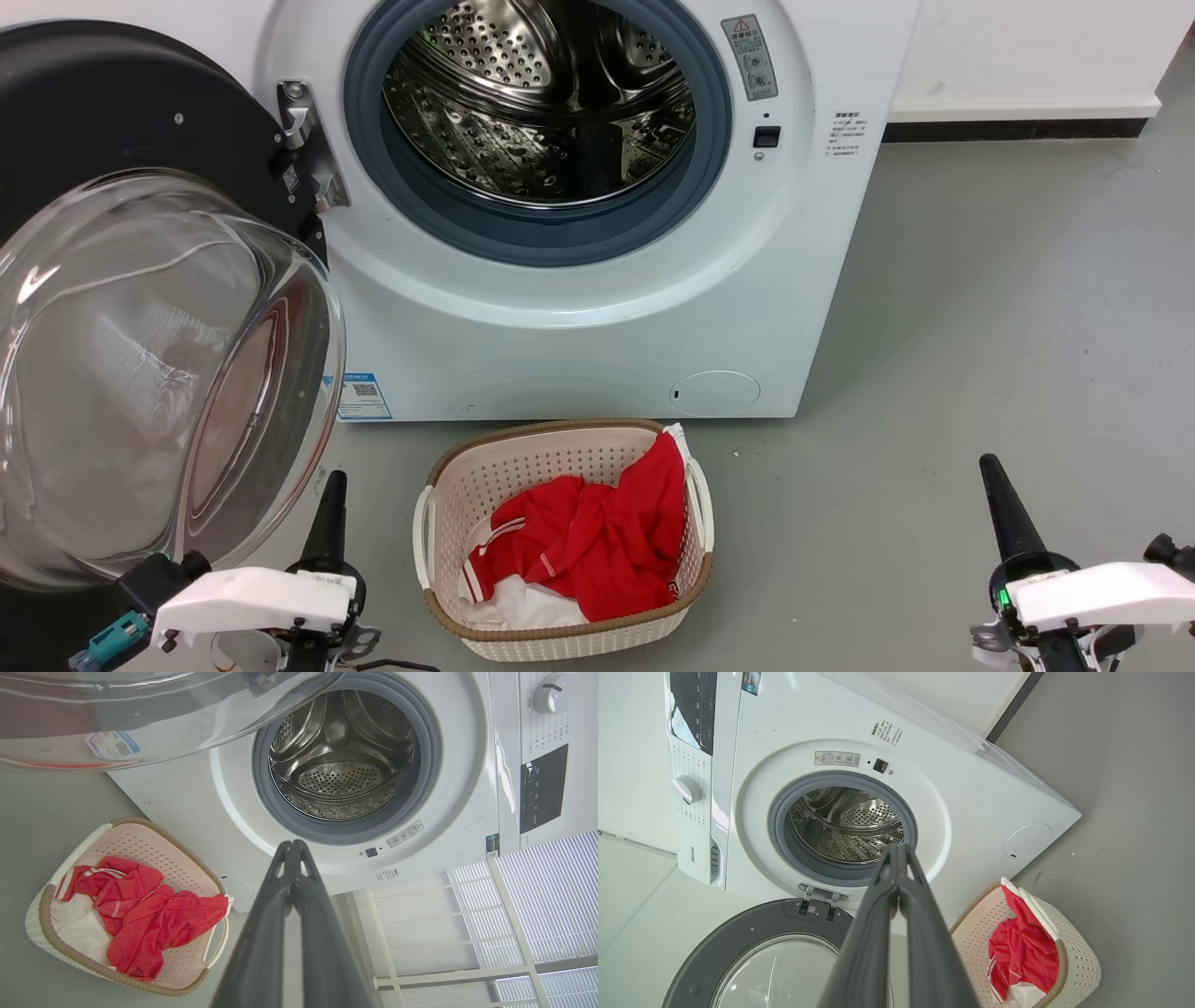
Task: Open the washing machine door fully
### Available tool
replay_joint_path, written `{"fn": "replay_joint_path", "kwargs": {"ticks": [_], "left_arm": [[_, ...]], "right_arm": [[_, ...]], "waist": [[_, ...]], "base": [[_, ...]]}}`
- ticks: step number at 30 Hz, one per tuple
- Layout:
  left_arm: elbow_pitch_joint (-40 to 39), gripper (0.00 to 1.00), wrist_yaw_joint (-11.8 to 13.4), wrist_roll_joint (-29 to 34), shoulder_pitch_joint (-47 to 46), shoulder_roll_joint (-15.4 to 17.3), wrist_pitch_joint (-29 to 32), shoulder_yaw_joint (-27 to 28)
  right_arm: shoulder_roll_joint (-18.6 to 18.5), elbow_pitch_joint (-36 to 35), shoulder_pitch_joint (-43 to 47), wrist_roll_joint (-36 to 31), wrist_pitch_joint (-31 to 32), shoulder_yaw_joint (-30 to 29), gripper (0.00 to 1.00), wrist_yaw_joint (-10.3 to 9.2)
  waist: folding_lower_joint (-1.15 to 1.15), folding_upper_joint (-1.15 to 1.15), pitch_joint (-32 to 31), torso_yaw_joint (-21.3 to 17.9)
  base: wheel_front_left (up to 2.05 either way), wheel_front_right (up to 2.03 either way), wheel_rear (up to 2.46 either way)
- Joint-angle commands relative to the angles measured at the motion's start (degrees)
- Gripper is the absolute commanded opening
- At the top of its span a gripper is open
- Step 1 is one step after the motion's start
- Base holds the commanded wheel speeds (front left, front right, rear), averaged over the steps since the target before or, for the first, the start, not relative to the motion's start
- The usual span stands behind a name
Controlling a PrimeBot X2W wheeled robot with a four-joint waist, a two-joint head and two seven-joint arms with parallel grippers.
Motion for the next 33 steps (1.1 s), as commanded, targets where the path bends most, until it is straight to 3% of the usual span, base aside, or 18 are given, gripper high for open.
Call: {"fn": "replay_joint_path", "kwargs": {"ticks": [1, 33], "left_arm": [[-0.58, 0.0, -0.32, -1.06, -1.43, 0.07, 0.26, 0.21], [-0.41, 0.0, -1.78, -17.08, -2.16, -0.29, 4.38, 2.14]], "right_arm": [[-0.36, -0.23, -1.36, 1.28, 0.17, -0.16, 0.0, -0.01], [-0.08, 2.09, -3.9, 17.92, 3.6, -1.44, 0.0, -0.01]], "waist": [[-0.01, 0.0, 0.0, -0.01], [-0.01, 0.0, 0.21, -0.39]], "base": [[0.0, 0.0, 0.0], [0.0, 0.0, 0.0]]}}
